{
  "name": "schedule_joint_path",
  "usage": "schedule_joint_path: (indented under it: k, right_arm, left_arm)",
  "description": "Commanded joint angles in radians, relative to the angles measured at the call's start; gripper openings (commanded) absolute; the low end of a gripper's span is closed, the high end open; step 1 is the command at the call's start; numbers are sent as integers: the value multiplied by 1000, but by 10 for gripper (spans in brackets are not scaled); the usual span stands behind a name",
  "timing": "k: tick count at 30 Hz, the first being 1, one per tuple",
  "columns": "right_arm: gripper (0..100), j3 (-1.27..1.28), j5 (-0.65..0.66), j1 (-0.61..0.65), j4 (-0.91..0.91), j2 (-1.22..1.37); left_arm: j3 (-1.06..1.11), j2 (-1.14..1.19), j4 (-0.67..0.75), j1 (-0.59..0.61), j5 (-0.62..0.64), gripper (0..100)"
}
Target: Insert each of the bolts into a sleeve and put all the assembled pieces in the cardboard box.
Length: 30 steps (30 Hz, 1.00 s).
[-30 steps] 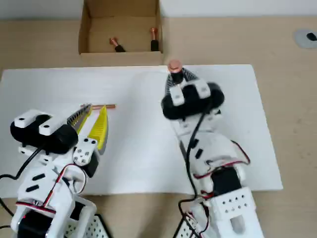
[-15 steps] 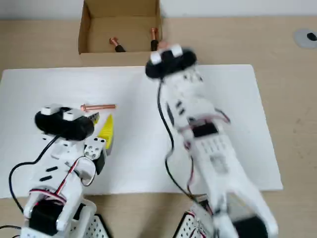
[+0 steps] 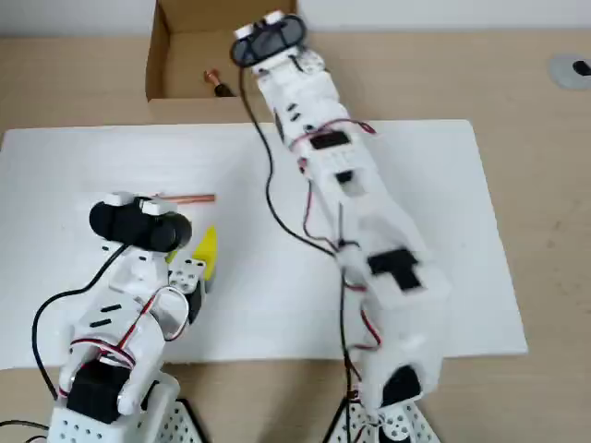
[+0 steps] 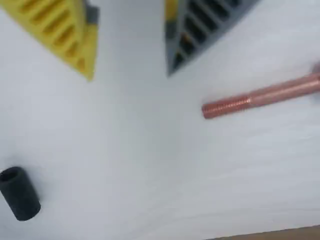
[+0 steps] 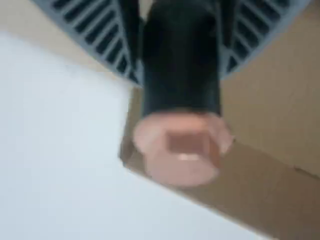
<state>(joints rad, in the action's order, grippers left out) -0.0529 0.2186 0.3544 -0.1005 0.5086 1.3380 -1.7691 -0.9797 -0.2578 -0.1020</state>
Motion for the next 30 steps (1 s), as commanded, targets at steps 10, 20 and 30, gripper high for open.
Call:
schedule_joint_path:
  k: [10,20,30]
  right_arm:
    - [13,-947,40,81,229,607]
    - [194,-1438,40,50,427,951]
    - [267,-1616,34,39,661,975]
  left_arm:
    - [20,-8,-5,-2,-3,102]
    - [18,-8,-5,6,-3,102]
    - [18,-8,-5,5,2,102]
